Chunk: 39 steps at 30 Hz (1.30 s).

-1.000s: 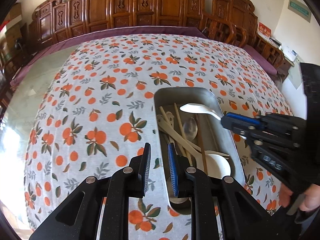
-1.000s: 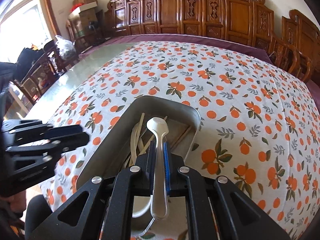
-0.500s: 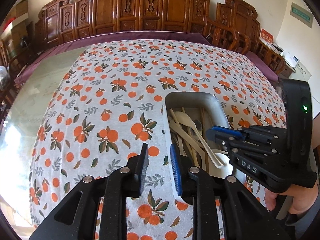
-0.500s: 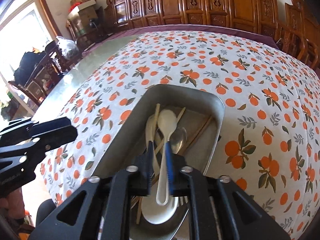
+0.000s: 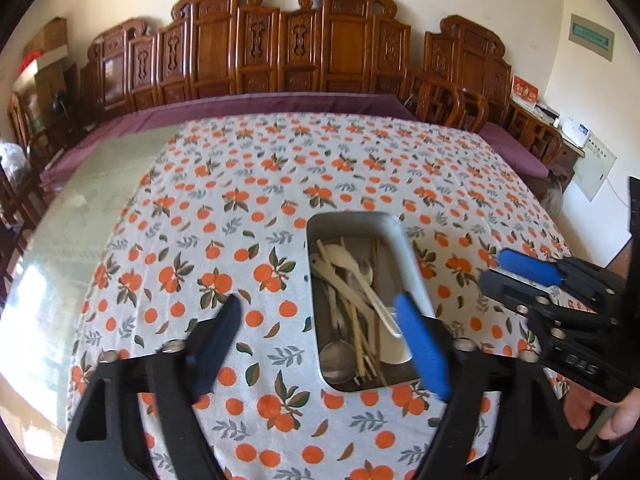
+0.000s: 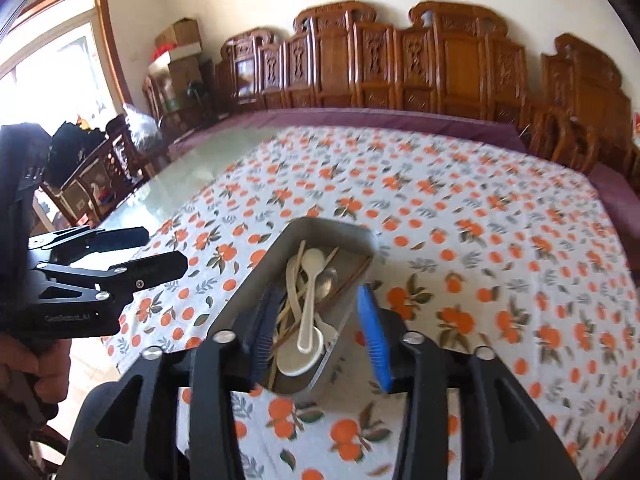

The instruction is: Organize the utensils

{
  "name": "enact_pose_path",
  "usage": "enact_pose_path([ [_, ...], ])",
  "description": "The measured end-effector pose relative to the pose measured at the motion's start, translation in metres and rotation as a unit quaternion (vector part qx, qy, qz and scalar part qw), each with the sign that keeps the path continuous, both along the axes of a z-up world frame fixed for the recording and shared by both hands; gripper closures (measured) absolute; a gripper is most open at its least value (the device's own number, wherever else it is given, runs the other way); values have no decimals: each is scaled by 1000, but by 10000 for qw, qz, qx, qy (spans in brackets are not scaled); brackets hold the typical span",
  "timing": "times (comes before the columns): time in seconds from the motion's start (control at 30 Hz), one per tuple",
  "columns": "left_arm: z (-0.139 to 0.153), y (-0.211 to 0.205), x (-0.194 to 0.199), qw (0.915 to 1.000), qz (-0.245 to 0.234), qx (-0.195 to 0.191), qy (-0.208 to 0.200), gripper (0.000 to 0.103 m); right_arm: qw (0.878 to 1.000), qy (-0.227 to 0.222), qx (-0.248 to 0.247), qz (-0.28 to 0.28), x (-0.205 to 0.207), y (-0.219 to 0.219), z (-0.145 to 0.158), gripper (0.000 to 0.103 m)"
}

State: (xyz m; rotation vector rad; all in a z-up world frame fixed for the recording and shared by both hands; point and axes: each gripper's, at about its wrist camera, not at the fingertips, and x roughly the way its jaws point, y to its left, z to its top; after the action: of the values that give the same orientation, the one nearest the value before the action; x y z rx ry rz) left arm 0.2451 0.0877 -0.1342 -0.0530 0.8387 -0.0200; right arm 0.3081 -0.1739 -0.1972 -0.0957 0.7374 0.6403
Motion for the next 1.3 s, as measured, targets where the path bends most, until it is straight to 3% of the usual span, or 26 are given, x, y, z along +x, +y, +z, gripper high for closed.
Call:
enact_pose_path([
  [0.07,8,-8,-8,9998,0,71,-158,12,9997,-194,14,-133,-13,-16,12,36],
  [0.13,15,-16,-15,9993,-22,196,-326,8,9993,-313,23,-217,-22,-28,18,27],
  [0.27,31,-33,-32,9981,-108,229,-556,8,9975,-565,42,-427,-41,-51,32,7],
  [0.33,39,-40,-40,9973,-131,229,-680,8,9966,-660,64,-498,-47,-59,38,3],
  [0.77,96,-77,-93,9900,-230,209,-1377,8,9859,-1276,474,-975,-101,-118,91,3],
  [1.0,109,-86,-112,9873,-270,171,-1553,8,9804,-1558,589,-1049,-124,-133,114,3],
  [1.3,117,-87,-126,9851,-210,147,-1703,8,9789,-1636,607,-1060,-130,-136,120,3],
])
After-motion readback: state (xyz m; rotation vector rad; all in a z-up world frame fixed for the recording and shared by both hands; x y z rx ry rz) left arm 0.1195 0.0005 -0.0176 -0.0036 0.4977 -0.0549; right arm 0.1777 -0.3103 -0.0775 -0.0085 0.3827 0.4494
